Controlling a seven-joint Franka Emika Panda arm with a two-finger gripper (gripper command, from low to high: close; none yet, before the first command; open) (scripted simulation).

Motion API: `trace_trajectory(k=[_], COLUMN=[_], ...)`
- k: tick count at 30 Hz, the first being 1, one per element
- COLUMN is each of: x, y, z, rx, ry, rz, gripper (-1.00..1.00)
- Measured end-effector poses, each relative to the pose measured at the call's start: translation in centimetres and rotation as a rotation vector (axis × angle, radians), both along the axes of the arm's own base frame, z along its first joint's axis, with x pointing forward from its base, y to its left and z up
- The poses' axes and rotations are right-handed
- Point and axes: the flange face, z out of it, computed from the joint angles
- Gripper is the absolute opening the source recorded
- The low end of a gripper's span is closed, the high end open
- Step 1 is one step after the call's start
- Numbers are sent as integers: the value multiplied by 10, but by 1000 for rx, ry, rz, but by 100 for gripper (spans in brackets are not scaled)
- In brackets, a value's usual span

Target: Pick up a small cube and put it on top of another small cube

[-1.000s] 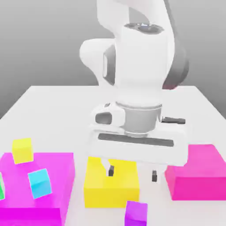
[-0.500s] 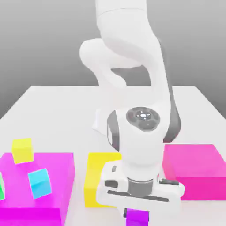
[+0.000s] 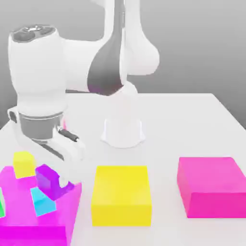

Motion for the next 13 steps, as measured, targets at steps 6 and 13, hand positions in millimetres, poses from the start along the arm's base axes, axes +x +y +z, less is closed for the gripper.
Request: trace_trajectory(k=[6, 13], x=[21, 34], y=[43, 71], z=[-28, 6], rx=[1, 0], ry=[-1, 0], rz=[93, 154], gripper=[100, 100])
